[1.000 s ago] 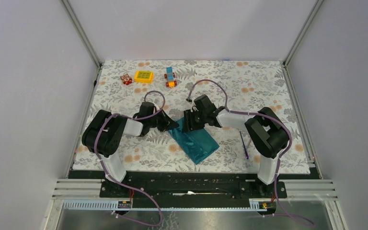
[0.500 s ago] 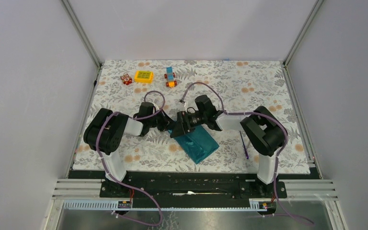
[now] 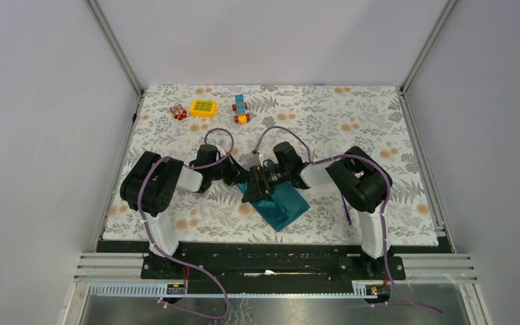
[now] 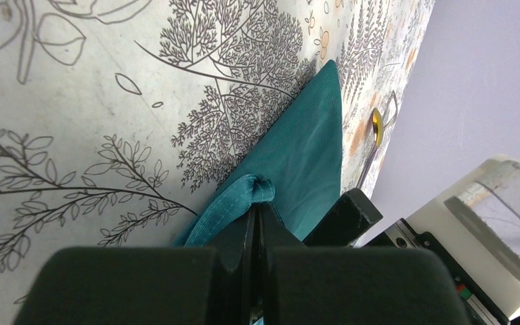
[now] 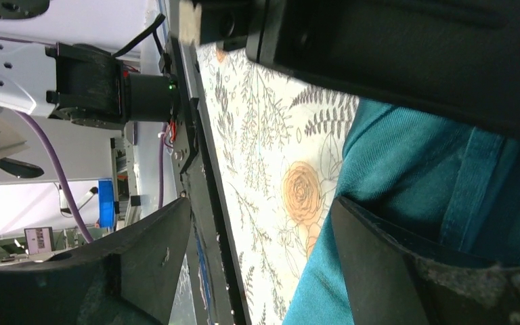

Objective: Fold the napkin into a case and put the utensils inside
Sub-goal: Smooth out the 2/3-rectangle-folded napkin at the center of the board.

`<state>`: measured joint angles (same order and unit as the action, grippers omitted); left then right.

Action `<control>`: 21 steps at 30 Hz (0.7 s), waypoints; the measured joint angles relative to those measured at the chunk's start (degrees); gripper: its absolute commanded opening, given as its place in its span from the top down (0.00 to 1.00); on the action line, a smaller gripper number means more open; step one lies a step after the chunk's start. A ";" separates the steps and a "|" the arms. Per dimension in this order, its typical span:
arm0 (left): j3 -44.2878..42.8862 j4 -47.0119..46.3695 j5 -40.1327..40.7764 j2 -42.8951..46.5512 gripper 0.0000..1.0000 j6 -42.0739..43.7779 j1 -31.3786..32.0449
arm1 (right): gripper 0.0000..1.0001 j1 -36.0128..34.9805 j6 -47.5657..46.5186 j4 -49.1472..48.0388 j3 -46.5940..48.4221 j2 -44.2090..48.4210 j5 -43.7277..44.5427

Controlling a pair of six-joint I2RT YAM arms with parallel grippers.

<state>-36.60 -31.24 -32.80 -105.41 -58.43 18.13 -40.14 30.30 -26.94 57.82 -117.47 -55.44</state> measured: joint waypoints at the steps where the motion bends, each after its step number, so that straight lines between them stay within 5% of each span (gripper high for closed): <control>1: 0.00 -0.28 -0.15 -0.17 1.00 -0.07 -0.02 | 0.18 0.00 0.02 -1.09 -0.81 0.17 -0.02; 21: 0.00 -3.19 -1.99 -1.92 1.00 -0.57 -0.13 | 0.18 0.00 4.13 -6.08 -30.73 22.77 4.22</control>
<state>-36.60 -34.44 -34.79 -107.33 -59.00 18.00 -40.14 34.44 -33.01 27.09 -94.70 -51.22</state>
